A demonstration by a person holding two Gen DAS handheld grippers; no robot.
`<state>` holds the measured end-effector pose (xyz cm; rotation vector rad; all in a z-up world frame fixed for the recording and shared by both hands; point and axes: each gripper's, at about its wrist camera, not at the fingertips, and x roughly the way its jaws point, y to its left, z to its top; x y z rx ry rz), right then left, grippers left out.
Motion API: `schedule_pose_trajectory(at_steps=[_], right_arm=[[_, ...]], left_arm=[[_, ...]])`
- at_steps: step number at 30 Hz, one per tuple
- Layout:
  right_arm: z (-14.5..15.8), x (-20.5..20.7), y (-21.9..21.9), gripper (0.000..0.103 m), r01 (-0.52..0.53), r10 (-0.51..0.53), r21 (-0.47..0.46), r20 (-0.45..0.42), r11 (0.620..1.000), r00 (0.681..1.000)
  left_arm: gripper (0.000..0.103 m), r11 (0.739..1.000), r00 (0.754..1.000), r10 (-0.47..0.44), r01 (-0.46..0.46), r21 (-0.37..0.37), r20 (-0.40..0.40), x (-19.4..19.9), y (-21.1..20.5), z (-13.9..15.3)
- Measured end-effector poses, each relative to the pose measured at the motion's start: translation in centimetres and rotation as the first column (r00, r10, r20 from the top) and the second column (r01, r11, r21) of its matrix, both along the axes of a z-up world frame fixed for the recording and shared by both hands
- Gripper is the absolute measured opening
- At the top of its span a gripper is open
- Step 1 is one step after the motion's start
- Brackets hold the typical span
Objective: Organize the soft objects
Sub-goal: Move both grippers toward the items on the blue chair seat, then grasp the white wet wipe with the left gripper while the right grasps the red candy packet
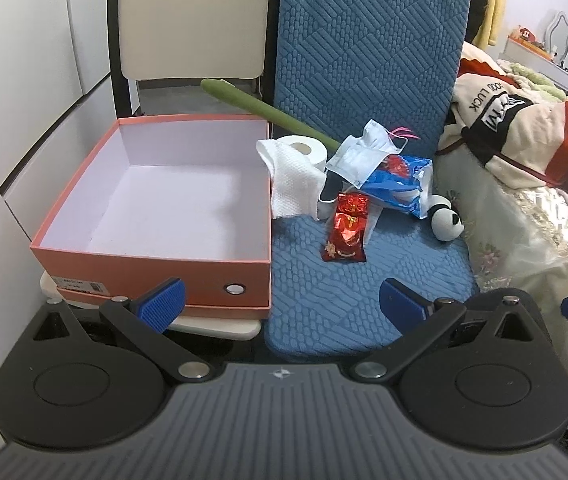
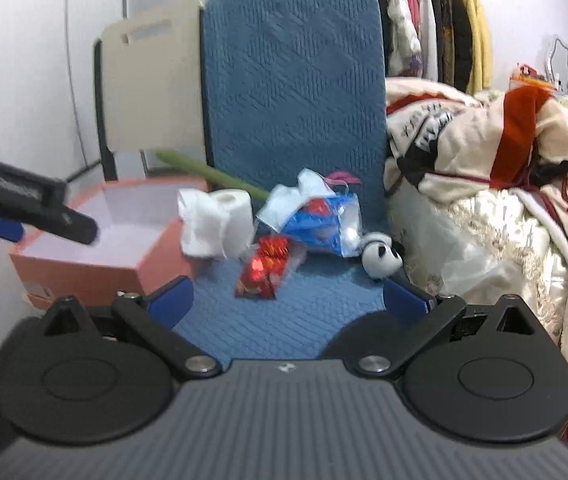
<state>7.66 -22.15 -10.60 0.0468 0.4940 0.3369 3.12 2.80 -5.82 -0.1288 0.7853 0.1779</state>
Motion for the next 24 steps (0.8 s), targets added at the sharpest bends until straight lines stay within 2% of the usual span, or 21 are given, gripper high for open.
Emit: schedule_pose_trajectory(at_steps=[4, 7, 16, 22, 24], right_arm=[[-1.7, 2.5, 0.0, 0.103, 0.008, -0.006, 0.036, -0.070, 0.999, 0.998], [-2.0, 3.5, 1.4, 0.103, -0.041, 0.042, 0.021, -0.043, 0.999, 0.998], [-5.1, 8.0, 5.2, 0.103, -0.126, 0.128, 0.030, -0.097, 0.992, 0.987], [-6.6, 10.6, 6.9, 0.103, -0.165, 0.167, 0.035, -0.067, 0.986, 0.984], [-7.1, 11.6, 8.1, 0.103, -0.183, 0.182, -0.004, -0.047, 0.983, 0.982]], left_arm=[[0.103, 1.000, 1.000, 0.001, -0.001, 0.012, -0.010, 1.4, 0.2, -0.8], [0.103, 1.000, 1.000, 0.001, 0.000, 0.013, -0.010, 2.6, 0.4, -1.5], [0.103, 1.000, 1.000, -0.009, 0.010, 0.021, -0.015, 7.5, 1.0, -3.4], [0.103, 1.000, 1.000, -0.022, 0.022, 0.000, -0.017, 10.7, 1.8, -4.6], [0.103, 0.999, 0.999, -0.032, 0.032, -0.014, -0.010, 11.8, 2.0, -5.0]])
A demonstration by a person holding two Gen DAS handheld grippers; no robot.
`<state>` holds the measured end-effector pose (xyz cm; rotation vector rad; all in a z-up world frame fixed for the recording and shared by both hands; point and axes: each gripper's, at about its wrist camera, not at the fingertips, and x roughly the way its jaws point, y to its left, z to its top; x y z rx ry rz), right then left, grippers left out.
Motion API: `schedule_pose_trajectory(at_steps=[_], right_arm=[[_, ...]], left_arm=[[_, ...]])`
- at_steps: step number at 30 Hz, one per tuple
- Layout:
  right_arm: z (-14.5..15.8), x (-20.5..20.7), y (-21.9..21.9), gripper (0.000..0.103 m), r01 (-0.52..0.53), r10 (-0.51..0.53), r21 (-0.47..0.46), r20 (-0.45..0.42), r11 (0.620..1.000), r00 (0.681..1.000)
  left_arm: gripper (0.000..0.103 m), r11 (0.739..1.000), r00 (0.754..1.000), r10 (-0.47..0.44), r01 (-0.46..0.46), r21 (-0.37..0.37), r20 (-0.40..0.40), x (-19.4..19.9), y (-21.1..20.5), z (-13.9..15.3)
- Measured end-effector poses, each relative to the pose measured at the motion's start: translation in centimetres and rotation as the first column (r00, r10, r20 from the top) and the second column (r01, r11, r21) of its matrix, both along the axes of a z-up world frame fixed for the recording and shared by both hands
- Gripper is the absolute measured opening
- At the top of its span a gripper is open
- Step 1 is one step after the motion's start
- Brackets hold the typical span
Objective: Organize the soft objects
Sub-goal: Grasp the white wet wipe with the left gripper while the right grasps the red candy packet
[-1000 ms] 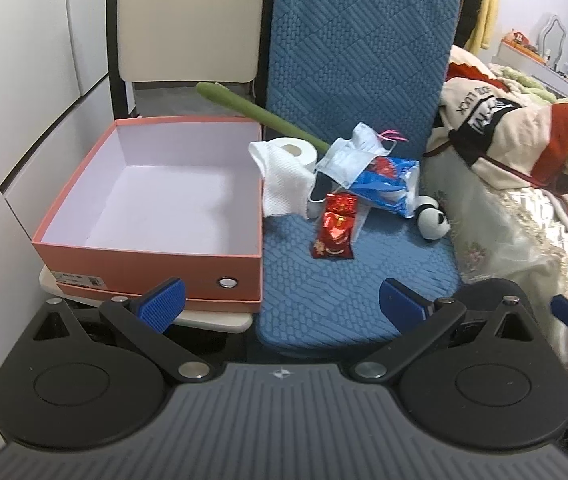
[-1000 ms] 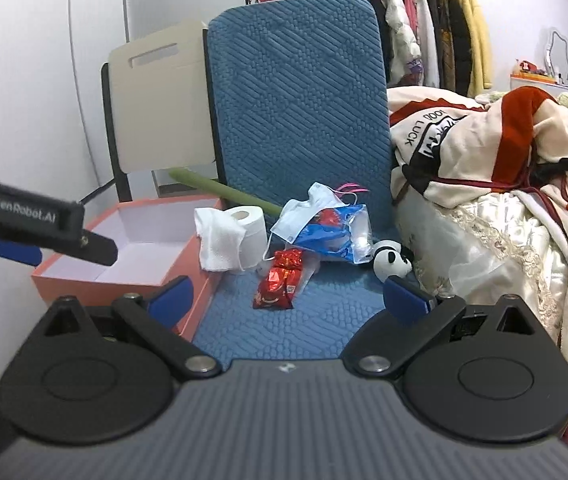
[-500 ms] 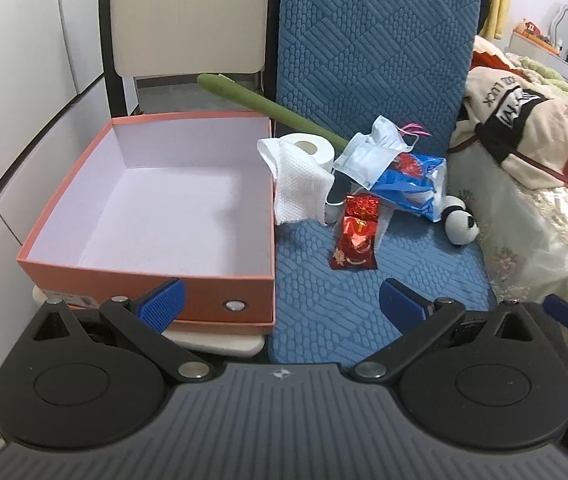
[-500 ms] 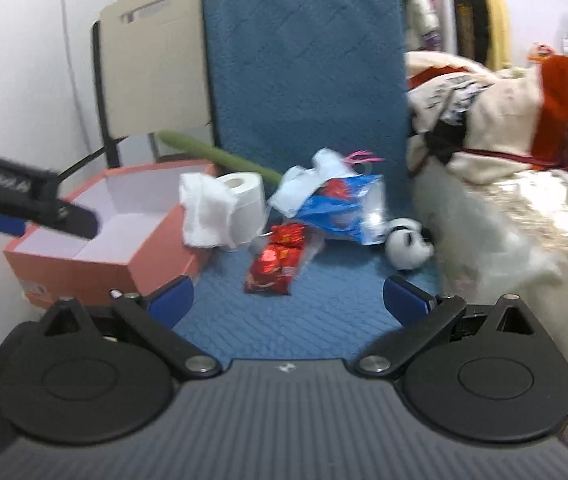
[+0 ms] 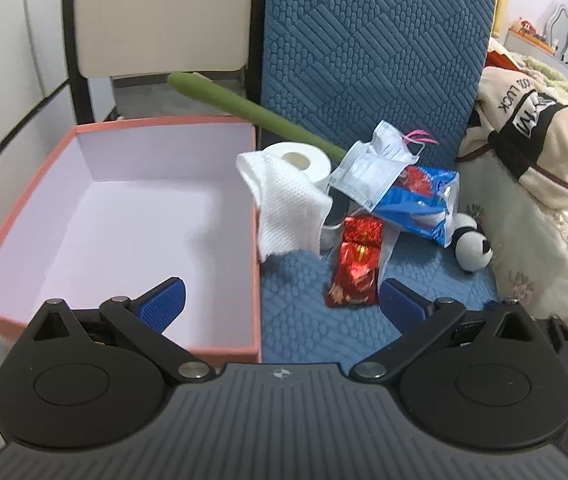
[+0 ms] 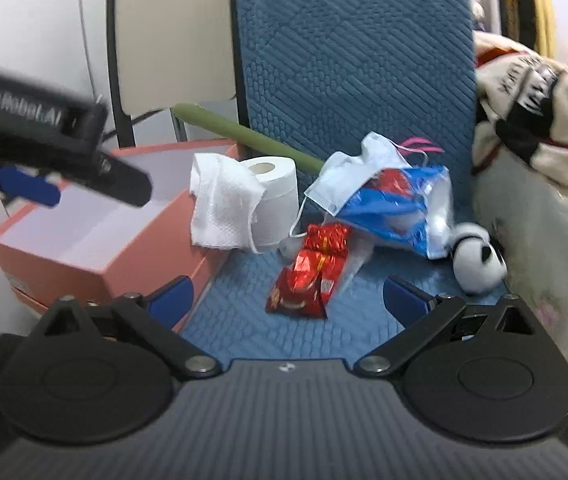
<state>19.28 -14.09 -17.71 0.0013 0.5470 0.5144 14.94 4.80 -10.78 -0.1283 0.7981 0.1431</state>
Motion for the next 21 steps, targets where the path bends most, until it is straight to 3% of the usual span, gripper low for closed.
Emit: schedule_pose_trajectory(at_steps=[4, 10, 13, 15, 17, 21], right_arm=[[-1.0, 2.1, 1.0, 0.103, -0.023, 0.023, -0.013, 0.027, 1.000, 0.999], [-3.5, 6.5, 0.6, 0.102, -0.025, 0.028, 0.035, -0.097, 0.999, 0.995], [-4.9, 8.1, 0.5, 0.097, -0.052, 0.058, 0.043, -0.146, 0.998, 0.988], [-5.5, 8.8, 0.7, 0.081, -0.076, 0.084, 0.053, -0.169, 0.996, 0.982], [-6.0, 9.2, 1.0, 0.074, -0.095, 0.106, 0.069, -0.188, 0.993, 0.976], [-6.9, 9.4, 2.4, 0.073, -0.139, 0.142, 0.031, -0.172, 0.990, 0.975]], left_arm=[[0.103, 1.000, 1.000, -0.003, 0.003, -0.025, -0.003, 2.6, 0.4, -0.8], [0.103, 0.999, 1.000, 0.013, -0.013, -0.043, -0.001, 6.4, 0.8, -1.7], [0.103, 0.999, 1.000, 0.020, -0.020, -0.030, -0.004, 8.5, 0.8, -2.2], [0.099, 1.000, 1.000, 0.015, -0.015, -0.007, -0.007, 9.8, 0.7, -2.7], [0.095, 1.000, 1.000, 0.020, -0.019, 0.019, -0.014, 10.9, 0.6, -3.1], [0.087, 0.998, 0.999, 0.021, -0.019, 0.053, -0.037, 13.4, 0.8, -4.1]])
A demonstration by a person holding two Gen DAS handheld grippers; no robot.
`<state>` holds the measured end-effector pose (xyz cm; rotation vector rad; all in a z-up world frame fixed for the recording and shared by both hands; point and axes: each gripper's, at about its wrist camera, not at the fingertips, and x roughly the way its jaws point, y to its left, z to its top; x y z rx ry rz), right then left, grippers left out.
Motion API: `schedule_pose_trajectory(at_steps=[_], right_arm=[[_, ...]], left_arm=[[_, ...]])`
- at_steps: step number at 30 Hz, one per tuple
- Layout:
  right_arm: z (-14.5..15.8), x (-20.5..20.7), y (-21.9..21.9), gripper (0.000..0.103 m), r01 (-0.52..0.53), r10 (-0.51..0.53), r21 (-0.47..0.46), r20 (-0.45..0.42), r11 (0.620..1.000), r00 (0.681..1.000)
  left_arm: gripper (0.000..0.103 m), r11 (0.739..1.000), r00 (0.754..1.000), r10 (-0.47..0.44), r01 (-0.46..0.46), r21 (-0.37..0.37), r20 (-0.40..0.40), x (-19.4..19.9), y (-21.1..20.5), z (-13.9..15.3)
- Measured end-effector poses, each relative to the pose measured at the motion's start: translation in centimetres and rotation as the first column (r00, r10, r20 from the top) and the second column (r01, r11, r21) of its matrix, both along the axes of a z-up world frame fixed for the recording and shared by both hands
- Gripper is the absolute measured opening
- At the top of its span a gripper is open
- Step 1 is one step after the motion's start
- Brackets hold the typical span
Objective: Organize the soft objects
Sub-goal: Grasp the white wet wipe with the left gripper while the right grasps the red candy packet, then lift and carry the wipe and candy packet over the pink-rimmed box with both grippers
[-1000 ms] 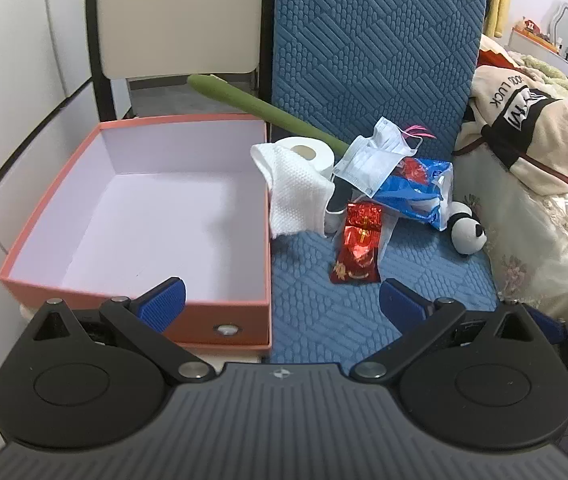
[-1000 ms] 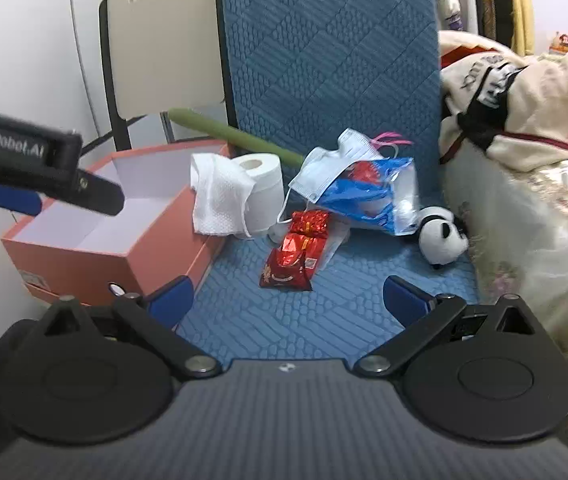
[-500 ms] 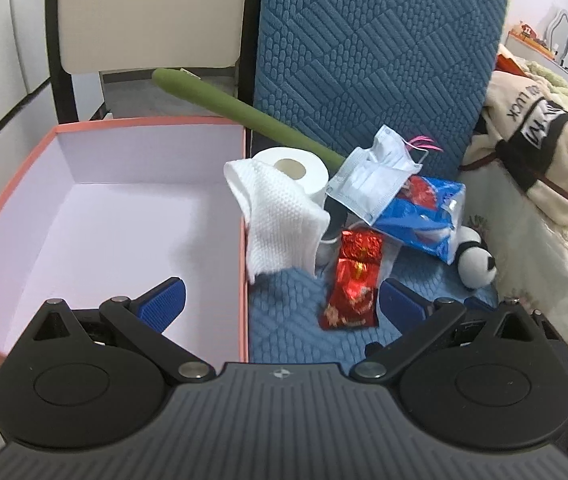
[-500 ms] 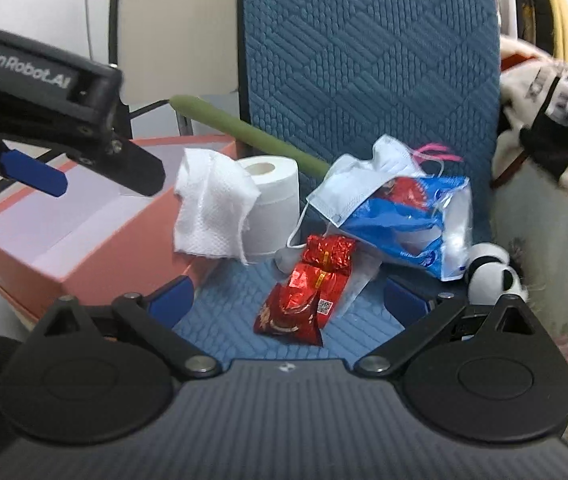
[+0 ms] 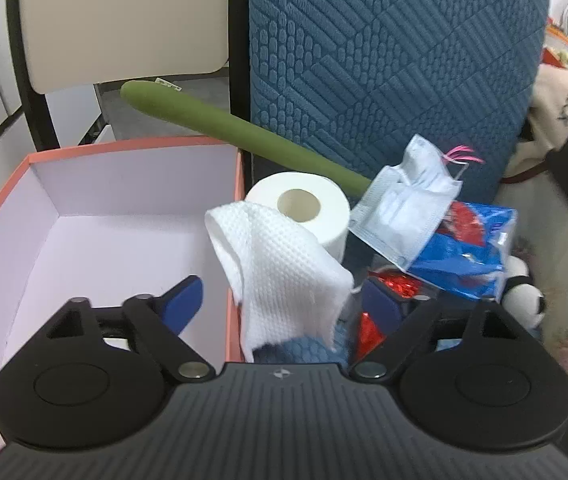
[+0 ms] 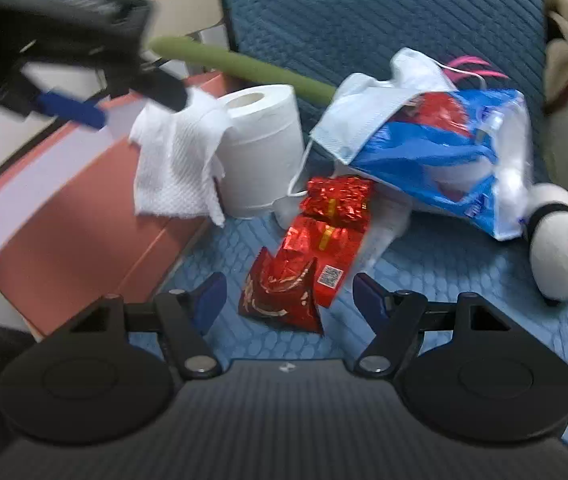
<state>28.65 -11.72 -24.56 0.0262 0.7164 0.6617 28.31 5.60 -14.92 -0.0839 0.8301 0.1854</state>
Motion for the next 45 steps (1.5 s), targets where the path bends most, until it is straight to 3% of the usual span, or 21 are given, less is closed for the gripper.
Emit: schedule_pose_trajectory(at_steps=[5, 8, 11, 13, 16, 18, 20, 24, 32, 33, 35, 45], right_arm=[[-0.5, 0.5, 0.8, 0.073, -0.034, 0.033, 0.019, 0.021, 0.999, 0.999], [-1.0, 0.7, 1.5, 0.073, -0.047, 0.048, -0.029, 0.020, 0.998, 0.999], [-1.3, 0.7, 1.9, 0.072, -0.054, 0.055, -0.058, 0.010, 0.997, 0.998], [-1.4, 0.8, 2.0, 0.072, -0.058, 0.058, -0.062, -0.002, 0.996, 0.998], [-1.6, 1.1, 2.1, 0.061, -0.060, 0.059, -0.068, -0.022, 0.996, 0.998], [-1.7, 1.2, 2.3, 0.047, -0.061, 0.059, -0.083, -0.031, 0.995, 0.998], [-1.6, 1.2, 2.3, 0.046, -0.061, 0.058, -0.080, -0.033, 0.995, 0.998], [-1.5, 1.5, 1.9, 0.043, -0.041, 0.038, -0.065, -0.047, 0.997, 0.998], [-0.7, 1.1, 1.2, 0.040, -0.014, 0.012, -0.045, -0.042, 0.999, 0.999], [-0.6, 1.0, 1.1, 0.040, -0.011, 0.009, -0.039, -0.038, 0.999, 0.999], [-0.6, 1.0, 0.9, 0.040, -0.001, 0.000, -0.033, -0.039, 0.999, 0.999], [-0.5, 0.2, -0.3, 0.040, 0.073, -0.075, -0.050, -0.053, 0.996, 0.996]], left_arm=[[0.087, 0.998, 1.000, -0.006, 0.007, 0.068, -0.022, 2.4, -0.2, -1.2], [0.085, 0.993, 0.999, -0.009, 0.014, 0.119, -0.041, 3.4, -0.5, -2.2], [0.076, 0.990, 0.998, -0.015, 0.023, 0.142, -0.061, 4.0, -0.6, -3.0], [0.064, 0.986, 0.998, -0.014, 0.025, 0.164, -0.067, 4.3, -0.8, -3.4], [0.053, 0.982, 0.997, -0.003, 0.017, 0.189, -0.075, 4.6, -0.9, -3.9], [0.045, 0.976, 0.998, 0.003, 0.012, 0.219, -0.067, 4.6, -1.0, -4.1], [0.035, 0.971, 0.998, 0.013, 0.002, 0.241, -0.060, 4.5, -0.9, -4.1], [0.021, 0.977, 0.999, 0.034, -0.025, 0.210, -0.043, 3.8, 0.1, -3.5], [0.015, 0.984, 0.999, 0.033, -0.031, 0.175, -0.006, 1.2, -0.1, -1.3], [0.010, 0.986, 1.000, 0.025, -0.024, 0.166, -0.002, 0.9, -0.2, -0.9], [0.009, 0.991, 1.000, 0.009, -0.009, 0.131, 0.001, 0.1, -0.4, -0.4], [0.006, 0.993, 0.999, -0.045, 0.044, 0.107, 0.004, -2.4, -2.2, -0.6]])
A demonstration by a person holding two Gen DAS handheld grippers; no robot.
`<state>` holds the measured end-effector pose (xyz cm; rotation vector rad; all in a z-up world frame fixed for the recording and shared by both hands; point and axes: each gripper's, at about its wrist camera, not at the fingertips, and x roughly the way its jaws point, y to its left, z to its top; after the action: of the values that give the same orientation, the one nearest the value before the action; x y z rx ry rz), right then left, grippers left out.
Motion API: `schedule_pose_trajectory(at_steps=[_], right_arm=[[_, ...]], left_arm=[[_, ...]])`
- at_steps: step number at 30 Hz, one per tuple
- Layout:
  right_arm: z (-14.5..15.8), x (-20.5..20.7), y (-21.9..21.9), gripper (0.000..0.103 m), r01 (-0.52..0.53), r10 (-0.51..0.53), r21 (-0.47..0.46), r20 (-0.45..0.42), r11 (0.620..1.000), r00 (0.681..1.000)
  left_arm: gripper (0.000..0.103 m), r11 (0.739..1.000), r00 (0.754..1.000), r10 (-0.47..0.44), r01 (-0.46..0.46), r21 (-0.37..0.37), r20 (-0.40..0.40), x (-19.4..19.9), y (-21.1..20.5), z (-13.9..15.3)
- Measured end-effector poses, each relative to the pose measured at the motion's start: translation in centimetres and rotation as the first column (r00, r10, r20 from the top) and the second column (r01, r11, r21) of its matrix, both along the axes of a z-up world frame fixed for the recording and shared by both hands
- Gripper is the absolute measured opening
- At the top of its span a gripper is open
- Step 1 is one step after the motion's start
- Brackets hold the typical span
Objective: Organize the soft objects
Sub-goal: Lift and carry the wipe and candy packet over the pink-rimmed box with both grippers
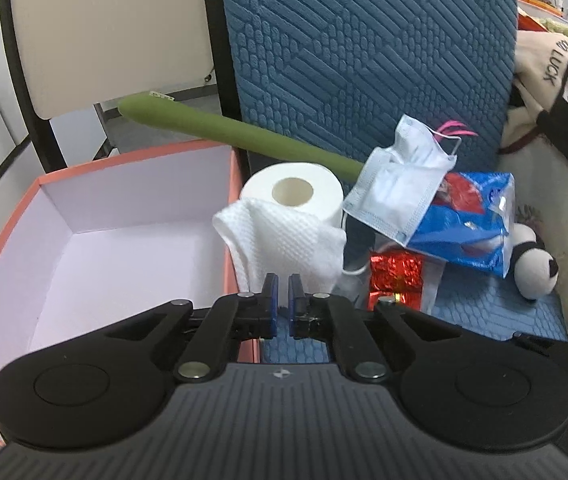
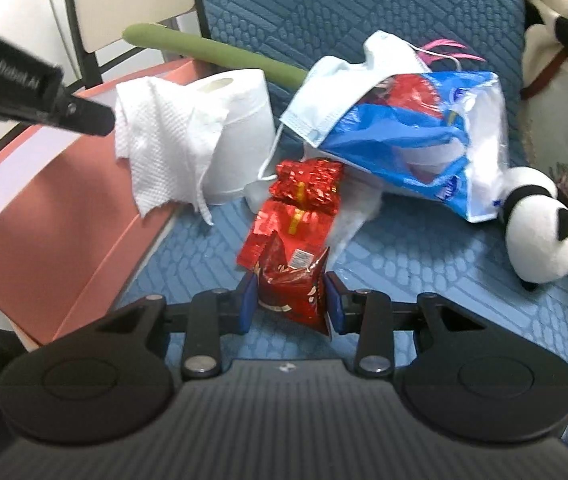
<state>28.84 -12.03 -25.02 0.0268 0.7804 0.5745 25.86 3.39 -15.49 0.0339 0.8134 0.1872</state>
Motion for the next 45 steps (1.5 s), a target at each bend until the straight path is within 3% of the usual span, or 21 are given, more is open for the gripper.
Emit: schedule_pose_trajectory(at_steps=[9, 11, 12, 15, 17, 24, 26, 28, 30, 35, 45], right_arm=[[0.1, -0.3, -1.0, 0.039, 0.039, -0.039, -0.001, -0.010, 0.999, 0.999], [0.1, -0.5, -0.9, 0.039, 0.031, -0.031, -0.007, -0.007, 0.999, 0.999], [0.0, -0.5, -0.7, 0.039, 0.026, -0.026, -0.011, -0.005, 1.000, 1.000], [-0.1, -0.4, -0.4, 0.039, 0.013, -0.013, -0.019, 0.001, 1.000, 1.000], [-0.1, -0.2, -0.2, 0.039, 0.009, -0.009, -0.018, 0.000, 1.000, 1.000], [-0.2, 0.0, -0.2, 0.039, 0.004, -0.004, -0.009, -0.004, 1.000, 1.000], [-0.3, 0.0, -0.3, 0.039, 0.003, -0.003, -0.008, -0.007, 1.000, 1.000], [-0.3, 0.1, -0.3, 0.039, 0.004, -0.004, -0.006, -0.008, 1.000, 1.000], [-0.3, 0.2, -0.3, 0.039, 0.006, -0.006, -0.005, -0.011, 1.000, 1.000], [-0.4, 0.4, -0.3, 0.038, 0.011, -0.011, 0.000, -0.020, 1.000, 1.000], [0.0, -0.3, -1.1, 0.037, 0.030, -0.030, 0.020, -0.023, 0.999, 0.999]], left_arm=[[0.007, 1.000, 0.999, 0.006, -0.006, 0.007, 0.035, -0.2, 0.4, -0.1], [0.007, 0.999, 1.000, 0.007, -0.008, 0.054, 0.016, 0.7, 0.6, -0.2], [0.012, 0.997, 1.000, -0.004, 0.003, 0.076, 0.013, 1.1, 0.6, -0.1], [0.058, 0.988, 0.999, -0.027, 0.023, 0.152, 0.021, 2.2, 0.7, 0.4], [0.061, 0.982, 0.998, -0.037, 0.027, 0.187, 0.051, 2.7, 1.0, 0.8], [0.059, 0.986, 0.999, -0.044, 0.043, 0.162, 0.004, 5.3, 2.8, -0.5], [0.051, 0.985, 0.998, -0.055, 0.056, 0.163, -0.007, 5.7, 2.9, -1.1], [0.023, 0.982, 0.998, -0.064, 0.068, 0.177, -0.029, 6.0, 2.7, -1.8], [0.015, 0.980, 0.997, -0.067, 0.072, 0.188, -0.033, 6.1, 2.3, -2.2], [0.009, 0.974, 0.998, -0.067, 0.069, 0.217, -0.015, 5.3, 1.9, -1.8], [0.008, 0.995, 0.997, -0.074, 0.072, 0.069, 0.034, 1.1, 0.3, 0.7]])
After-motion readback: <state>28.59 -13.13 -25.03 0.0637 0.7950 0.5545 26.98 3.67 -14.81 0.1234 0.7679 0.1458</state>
